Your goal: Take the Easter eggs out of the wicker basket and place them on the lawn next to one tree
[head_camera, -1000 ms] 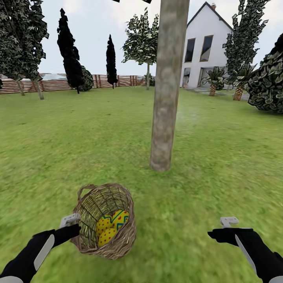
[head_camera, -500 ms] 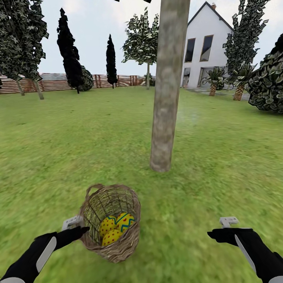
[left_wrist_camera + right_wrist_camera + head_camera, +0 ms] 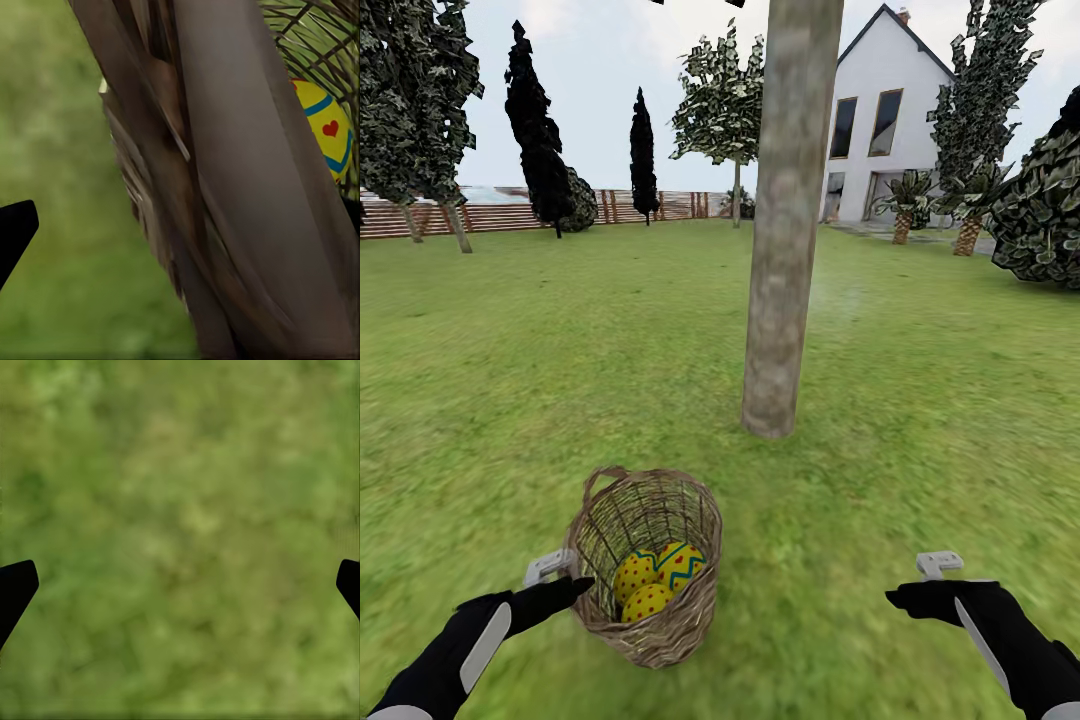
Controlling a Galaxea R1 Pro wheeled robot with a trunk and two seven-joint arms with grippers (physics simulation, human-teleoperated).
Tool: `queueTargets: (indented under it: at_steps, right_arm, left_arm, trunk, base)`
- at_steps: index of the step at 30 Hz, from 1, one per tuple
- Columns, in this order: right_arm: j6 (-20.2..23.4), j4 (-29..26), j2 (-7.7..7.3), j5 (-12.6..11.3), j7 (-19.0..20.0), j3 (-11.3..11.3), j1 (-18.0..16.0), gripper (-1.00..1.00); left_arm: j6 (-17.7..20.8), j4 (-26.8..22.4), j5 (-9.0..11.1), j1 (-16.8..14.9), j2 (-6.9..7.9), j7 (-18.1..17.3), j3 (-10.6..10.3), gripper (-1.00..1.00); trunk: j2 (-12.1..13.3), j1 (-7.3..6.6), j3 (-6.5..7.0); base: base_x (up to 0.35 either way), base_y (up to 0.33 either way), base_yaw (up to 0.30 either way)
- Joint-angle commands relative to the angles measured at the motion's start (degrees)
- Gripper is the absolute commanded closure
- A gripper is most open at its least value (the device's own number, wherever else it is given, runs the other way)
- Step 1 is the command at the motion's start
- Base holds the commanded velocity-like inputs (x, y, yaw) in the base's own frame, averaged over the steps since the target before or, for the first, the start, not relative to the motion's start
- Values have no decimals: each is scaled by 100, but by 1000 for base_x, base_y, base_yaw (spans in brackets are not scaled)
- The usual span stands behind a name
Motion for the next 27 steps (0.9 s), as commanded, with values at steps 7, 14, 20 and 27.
queueTargets:
  at_steps: [7,14,20,27]
  right_arm:
    - [30,-7,2,2,24,-8,-1,-100]
    - [28,-7,-6,2,24,-8,-2,-100]
    - [27,-7,0,2,24,-8,-2,-100]
    - [21,-7,3,2,24,-8,-2,-100]
  left_arm:
    - [49,4,3,-5,-71,113,12,-100]
    - [41,-2,7,-1,-224,508,9,-100]
    - [41,4,8,-2,-233,514,9,-100]
    - [41,4,7,-3,-233,517,9,-100]
  trunk:
    - [2,-9,61]
    - [205,-124,195]
    - [446,-256,303]
    - [726,-409,428]
  base:
    - [0,0,0]
    - [0,0,0]
    - [0,0,0]
    - [0,0,0]
